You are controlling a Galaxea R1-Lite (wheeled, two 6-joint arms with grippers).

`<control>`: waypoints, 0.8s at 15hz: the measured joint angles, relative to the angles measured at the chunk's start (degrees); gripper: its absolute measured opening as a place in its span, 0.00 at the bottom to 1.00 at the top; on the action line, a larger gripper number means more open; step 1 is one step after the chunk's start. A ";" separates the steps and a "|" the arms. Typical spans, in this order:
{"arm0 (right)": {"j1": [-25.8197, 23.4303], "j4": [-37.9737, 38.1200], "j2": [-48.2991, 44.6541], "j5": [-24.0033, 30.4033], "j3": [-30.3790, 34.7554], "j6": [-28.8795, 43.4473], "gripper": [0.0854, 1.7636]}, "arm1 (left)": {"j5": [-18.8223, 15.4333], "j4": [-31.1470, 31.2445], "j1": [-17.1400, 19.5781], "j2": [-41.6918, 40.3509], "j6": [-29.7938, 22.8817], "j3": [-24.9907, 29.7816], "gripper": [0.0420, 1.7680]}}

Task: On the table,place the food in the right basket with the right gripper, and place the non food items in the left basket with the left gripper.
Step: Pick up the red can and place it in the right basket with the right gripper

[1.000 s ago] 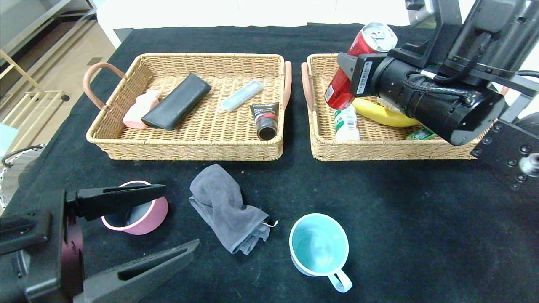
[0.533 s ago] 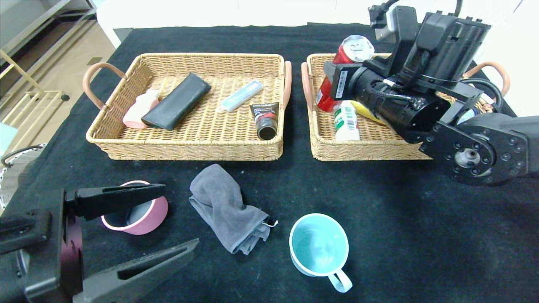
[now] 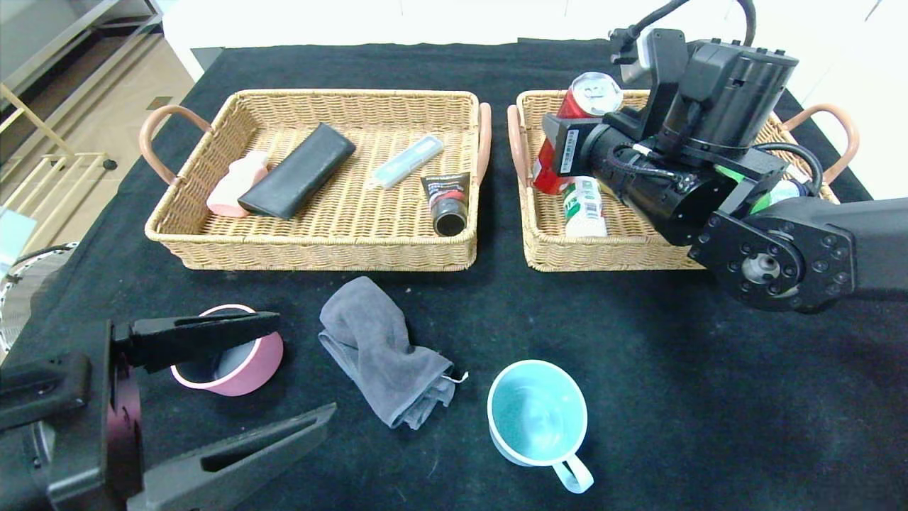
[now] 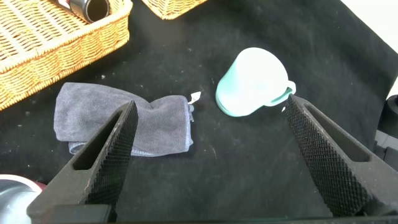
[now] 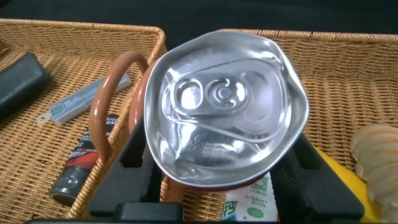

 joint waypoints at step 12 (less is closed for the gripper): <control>0.06 -0.67 -0.83 -0.20 1.66 0.01 0.81 | 0.00 0.02 0.00 0.22 0.04 0.02 0.97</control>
